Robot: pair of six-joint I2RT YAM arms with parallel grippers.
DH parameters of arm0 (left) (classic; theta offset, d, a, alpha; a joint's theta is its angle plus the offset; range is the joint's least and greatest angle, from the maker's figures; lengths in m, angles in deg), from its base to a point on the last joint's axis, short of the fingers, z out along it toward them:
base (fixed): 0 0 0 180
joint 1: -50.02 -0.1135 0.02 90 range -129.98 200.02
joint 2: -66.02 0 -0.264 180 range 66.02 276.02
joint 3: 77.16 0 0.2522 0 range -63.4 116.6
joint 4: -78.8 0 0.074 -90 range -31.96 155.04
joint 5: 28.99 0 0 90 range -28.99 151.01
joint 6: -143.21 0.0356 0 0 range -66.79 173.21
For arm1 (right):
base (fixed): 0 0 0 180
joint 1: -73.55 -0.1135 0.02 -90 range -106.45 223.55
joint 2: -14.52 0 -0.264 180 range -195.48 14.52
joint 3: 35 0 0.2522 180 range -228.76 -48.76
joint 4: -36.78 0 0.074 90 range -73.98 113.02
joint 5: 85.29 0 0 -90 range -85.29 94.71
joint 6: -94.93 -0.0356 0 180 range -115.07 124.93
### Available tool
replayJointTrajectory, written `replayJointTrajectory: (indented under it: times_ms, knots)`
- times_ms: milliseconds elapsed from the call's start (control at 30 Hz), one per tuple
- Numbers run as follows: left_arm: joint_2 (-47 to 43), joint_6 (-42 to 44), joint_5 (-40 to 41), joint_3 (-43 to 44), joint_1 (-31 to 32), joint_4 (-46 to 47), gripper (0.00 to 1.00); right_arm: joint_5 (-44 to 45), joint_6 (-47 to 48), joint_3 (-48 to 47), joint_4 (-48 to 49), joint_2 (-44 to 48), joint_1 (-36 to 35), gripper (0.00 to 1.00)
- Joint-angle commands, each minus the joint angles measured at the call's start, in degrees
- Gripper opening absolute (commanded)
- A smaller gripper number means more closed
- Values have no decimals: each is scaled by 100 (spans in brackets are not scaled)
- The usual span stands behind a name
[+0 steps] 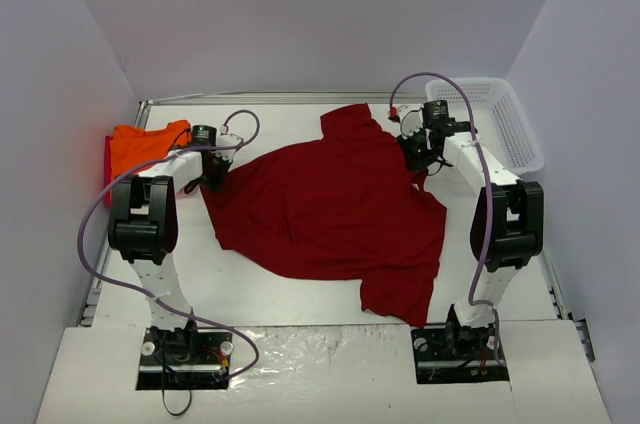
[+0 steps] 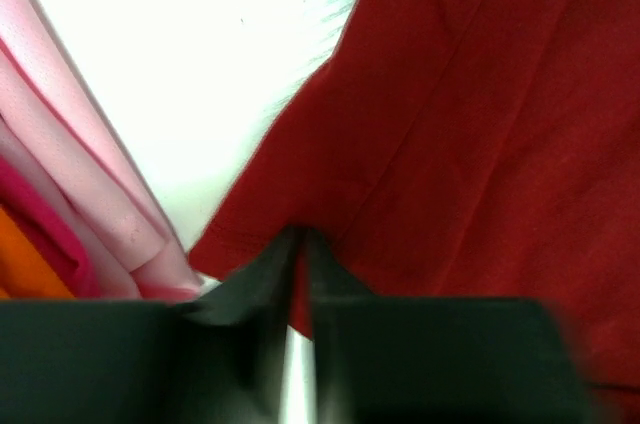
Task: Fold and stack the t-shirts
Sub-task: Flatten out the tshirt
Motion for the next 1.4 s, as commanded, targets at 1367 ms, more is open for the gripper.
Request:
replayJointTrajectory:
  times_ms: [1367]
  knots:
    - [-319, 197, -42, -52, -61, -168, 27, 631, 208, 118, -136, -239, -301, 0]
